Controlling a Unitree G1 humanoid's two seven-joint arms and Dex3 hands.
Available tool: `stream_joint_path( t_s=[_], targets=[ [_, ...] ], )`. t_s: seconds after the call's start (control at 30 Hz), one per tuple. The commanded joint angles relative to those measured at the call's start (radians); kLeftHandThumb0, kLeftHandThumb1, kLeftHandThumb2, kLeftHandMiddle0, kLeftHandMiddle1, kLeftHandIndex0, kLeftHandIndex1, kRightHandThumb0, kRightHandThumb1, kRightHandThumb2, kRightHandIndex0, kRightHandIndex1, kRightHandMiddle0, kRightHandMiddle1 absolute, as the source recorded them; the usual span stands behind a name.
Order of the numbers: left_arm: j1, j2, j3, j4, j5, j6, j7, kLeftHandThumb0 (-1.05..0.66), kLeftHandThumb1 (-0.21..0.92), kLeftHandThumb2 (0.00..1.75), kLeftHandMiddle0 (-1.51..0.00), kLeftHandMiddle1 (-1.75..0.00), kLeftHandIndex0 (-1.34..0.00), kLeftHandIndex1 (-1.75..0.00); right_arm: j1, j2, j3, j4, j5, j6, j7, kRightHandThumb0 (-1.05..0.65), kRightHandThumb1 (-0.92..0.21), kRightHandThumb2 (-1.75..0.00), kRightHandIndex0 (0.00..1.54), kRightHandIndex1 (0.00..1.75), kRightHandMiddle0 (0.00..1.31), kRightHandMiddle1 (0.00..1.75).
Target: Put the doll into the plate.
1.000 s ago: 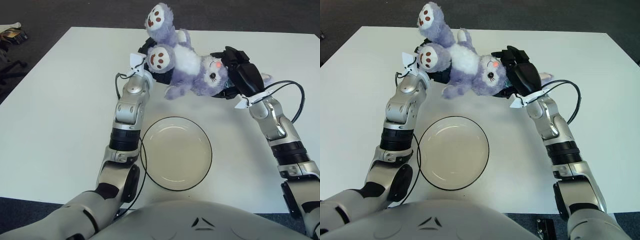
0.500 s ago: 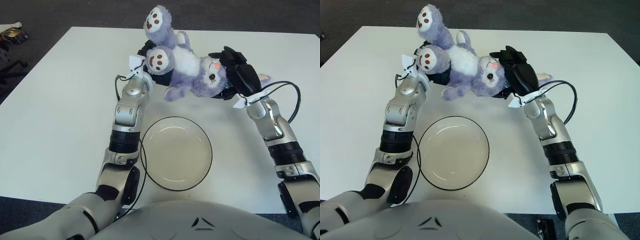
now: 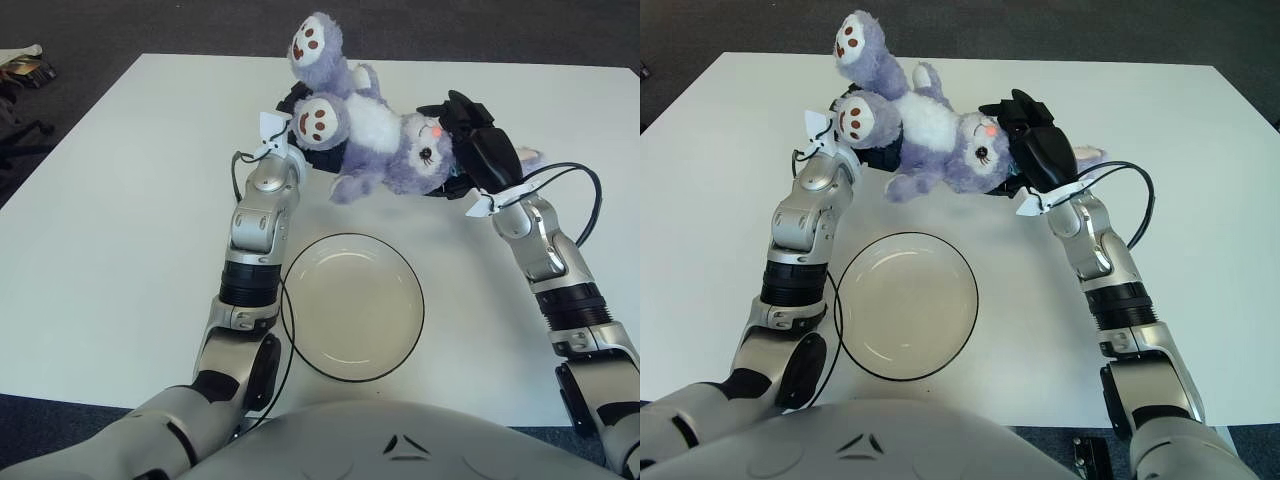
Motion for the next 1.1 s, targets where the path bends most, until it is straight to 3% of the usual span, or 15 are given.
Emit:
stream_joint_path(
  t_s=[0.0, 0.37, 0.63, 0.8, 1.07],
  targets=[
    [0.004, -0.009, -0.005, -0.003, -0.015, 0.013, 0.001, 0.0, 0.06, 1.59, -0.84, -1.66, -0.57, -1.75, -0.031, 0.012, -0.004, 0.004, 0.031, -0.019, -0.002, -0.89, -0.55, -0.57, 0.12, 0.1, 0.0, 0.92],
    [0.003, -0.014, -0.003, 0.012, -0.014, 0.017, 0.007, 0.0, 0.06, 1.59, -0.84, -1.65, -0.57, -1.75, -0.022, 0.036, -0.01, -0.011, 0.055, -0.009, -0.003, -0.87, -0.54, -0.58, 0.13, 0.11, 0.0, 0.93],
    [0.003, -0.016, -0.004, 0.023, -0.016, 0.01, 0.006, 0.0, 0.06, 1.58, -0.85, -1.65, -0.57, -1.75, -0.015, 0.058, -0.018, -0.01, 0.084, -0.016, -0.011, -0.76, -0.37, -0.75, 0.15, 0.13, 0.0, 0.92],
    [0.003, -0.017, -0.004, 0.025, -0.026, 0.009, -0.001, 0.0, 0.06, 1.59, -0.84, -1.66, -0.57, -1.75, -0.015, 0.089, -0.031, -0.003, 0.141, -0.018, -0.005, -0.53, -0.18, -0.98, 0.16, 0.33, 0.0, 1.0],
    [0.001, -0.013, -0.009, 0.02, -0.03, 0.03, 0.0, 0.0, 0.06, 1.6, -0.83, -1.68, -0.57, -1.75, -0.013, 0.098, -0.033, -0.017, 0.128, 0.019, -0.008, -0.25, -0.08, -1.19, 0.18, 0.72, 0.01, 1.14]
  ],
)
